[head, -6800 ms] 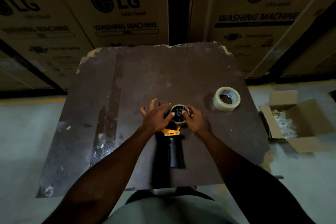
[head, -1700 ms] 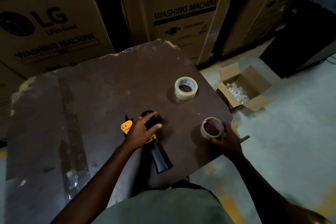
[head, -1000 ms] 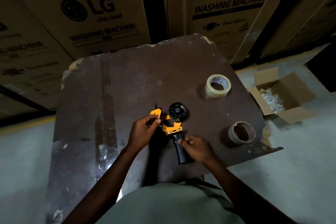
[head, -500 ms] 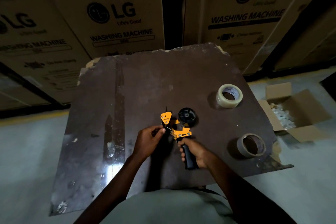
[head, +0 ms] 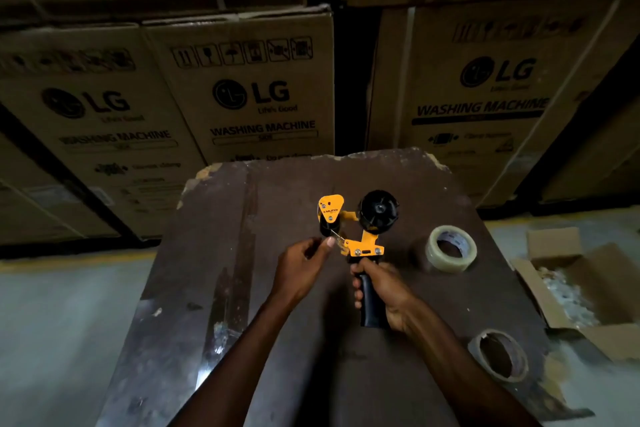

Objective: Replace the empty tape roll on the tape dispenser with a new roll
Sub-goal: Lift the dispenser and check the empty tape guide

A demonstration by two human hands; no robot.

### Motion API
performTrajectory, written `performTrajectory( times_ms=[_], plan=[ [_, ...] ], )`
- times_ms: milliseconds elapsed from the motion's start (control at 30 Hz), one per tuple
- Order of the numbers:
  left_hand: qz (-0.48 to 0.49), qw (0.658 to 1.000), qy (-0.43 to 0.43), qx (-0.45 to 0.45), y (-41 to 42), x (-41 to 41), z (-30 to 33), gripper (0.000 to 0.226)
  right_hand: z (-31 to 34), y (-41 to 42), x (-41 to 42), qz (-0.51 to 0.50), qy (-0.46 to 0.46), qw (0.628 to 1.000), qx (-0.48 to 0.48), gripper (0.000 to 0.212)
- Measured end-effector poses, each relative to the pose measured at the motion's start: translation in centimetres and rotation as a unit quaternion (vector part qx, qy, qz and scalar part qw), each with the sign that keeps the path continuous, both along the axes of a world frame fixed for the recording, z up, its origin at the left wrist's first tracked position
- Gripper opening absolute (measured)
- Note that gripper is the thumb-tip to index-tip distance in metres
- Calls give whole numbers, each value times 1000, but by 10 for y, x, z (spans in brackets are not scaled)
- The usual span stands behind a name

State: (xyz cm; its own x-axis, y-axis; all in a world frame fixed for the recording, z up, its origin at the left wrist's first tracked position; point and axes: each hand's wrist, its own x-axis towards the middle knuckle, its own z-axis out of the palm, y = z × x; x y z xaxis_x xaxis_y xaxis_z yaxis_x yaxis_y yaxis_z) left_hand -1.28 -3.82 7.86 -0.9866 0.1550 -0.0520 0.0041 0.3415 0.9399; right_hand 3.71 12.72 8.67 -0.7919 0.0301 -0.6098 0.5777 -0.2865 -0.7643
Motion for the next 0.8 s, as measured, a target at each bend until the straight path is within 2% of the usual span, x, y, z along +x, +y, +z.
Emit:
performTrajectory(
  times_ms=[100, 200, 300, 467, 800],
  plan=[
    [12, 1000, -3, 19, 5, -10, 21, 60, 17, 2, -9, 19, 24, 999, 13, 14],
    [23, 998, -7, 53, 9, -15, 38, 52, 28, 4, -15, 28, 39, 999, 10, 15],
    [20, 994, -29, 105, 10, -16, 53, 62, 38, 6, -19, 36, 53, 998, 15, 14],
    [14, 974, -73, 214, 18, -15, 74, 34, 57, 10, -25, 47, 72, 996, 21, 13],
    [46, 944, -68, 319, 29, -28, 113, 23, 98, 9, -40, 49, 132, 990, 23, 14]
  ],
)
